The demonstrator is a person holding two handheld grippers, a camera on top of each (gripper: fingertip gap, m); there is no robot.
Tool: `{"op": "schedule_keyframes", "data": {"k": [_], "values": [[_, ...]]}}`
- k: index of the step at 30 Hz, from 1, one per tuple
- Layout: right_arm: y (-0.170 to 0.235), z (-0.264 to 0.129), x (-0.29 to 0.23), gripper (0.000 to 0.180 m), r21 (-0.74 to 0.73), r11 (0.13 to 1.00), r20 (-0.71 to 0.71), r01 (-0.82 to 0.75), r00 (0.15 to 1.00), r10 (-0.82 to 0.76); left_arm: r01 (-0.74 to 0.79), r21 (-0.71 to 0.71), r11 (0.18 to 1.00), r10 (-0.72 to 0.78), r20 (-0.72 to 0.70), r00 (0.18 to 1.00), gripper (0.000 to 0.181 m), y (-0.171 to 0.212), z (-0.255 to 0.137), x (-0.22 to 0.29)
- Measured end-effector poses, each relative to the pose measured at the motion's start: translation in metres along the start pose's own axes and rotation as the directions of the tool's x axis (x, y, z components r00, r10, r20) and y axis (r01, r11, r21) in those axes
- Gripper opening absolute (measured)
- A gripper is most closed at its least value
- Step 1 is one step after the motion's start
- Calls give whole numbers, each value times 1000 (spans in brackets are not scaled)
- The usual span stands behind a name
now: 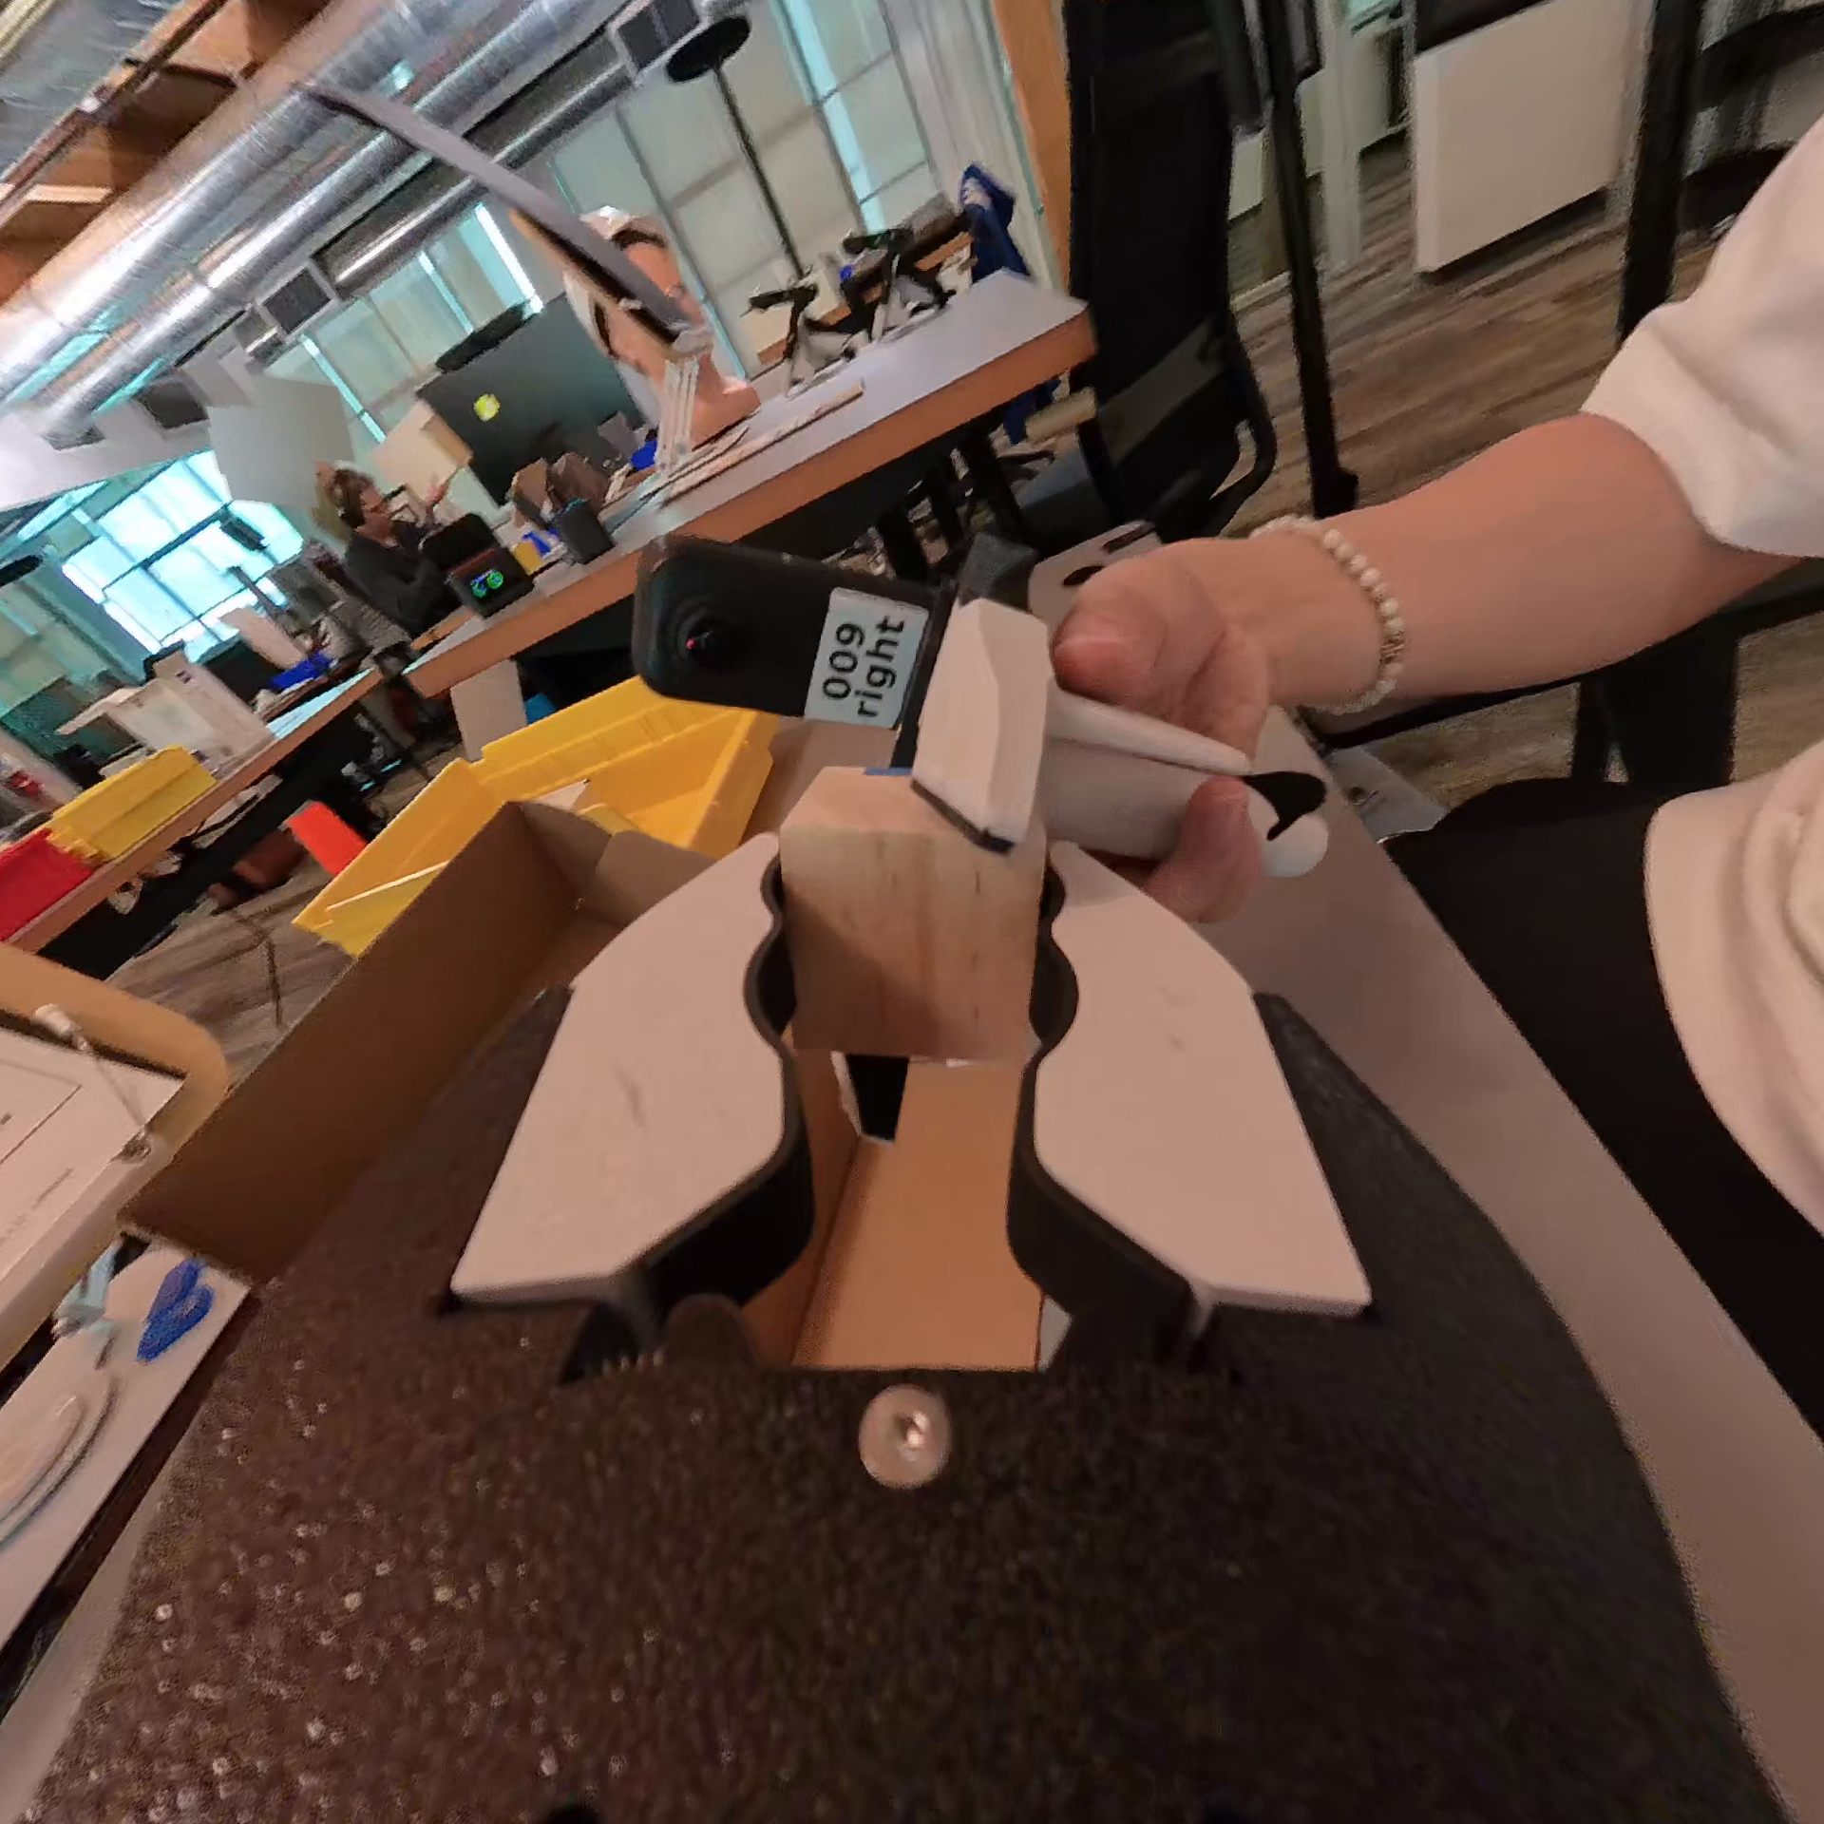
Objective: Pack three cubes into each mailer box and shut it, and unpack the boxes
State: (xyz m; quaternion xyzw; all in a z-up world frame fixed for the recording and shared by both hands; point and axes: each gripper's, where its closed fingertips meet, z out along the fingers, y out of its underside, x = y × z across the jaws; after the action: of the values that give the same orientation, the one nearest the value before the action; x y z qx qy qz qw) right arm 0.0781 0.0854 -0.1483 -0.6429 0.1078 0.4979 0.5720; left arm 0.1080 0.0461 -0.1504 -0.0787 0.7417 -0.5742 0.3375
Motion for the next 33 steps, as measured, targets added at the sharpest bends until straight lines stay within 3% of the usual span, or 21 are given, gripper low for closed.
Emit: {"op": "schedule_keyframes", "data": {"k": [3,6,8,10,12,15,21,27,30,33], "values": [[0,-5,13,57,-29,1000,-50,-6,999,4,35,-116,993,-30,50,998,47,18,0,-5],[-5,-22,42,56,-92,989,-282,112,950,-134,43,-245,969,-6,149,989,63,37,-15,-21],[-9,-42,66,56,-220,946,-476,237,821,-316,67,-272,960,-12,198,980,63,43,-31,-31],[-14,-63,84,56,-405,853,-600,330,608,-520,118,-245,962,-59,238,969,59,44,-47,-39],[-10,-75,97,57,-605,724,-586,332,430,-687,178,-233,956,-94,334,938,50,48,-64,-56],[3,-71,107,57,-779,557,-469,289,322,-823,275,-299,914,-123,441,889,44,69,-86,-71],[5,-57,126,57,-911,383,-327,149,301,-896,307,-427,851,-65,495,867,39,97,-110,-76],[13,-49,149,58,-947,313,-265,73,375,-889,418,-314,853,-167,594,787,37,97,-144,-88],[23,-53,159,56,-966,255,-220,41,383,-897,513,-228,828,-236,687,687,34,104,-171,-100],[30,-55,167,54,-975,218,-190,35,374,-908,639,-107,762,-327,788,522,32,118,-200,-112]]}}
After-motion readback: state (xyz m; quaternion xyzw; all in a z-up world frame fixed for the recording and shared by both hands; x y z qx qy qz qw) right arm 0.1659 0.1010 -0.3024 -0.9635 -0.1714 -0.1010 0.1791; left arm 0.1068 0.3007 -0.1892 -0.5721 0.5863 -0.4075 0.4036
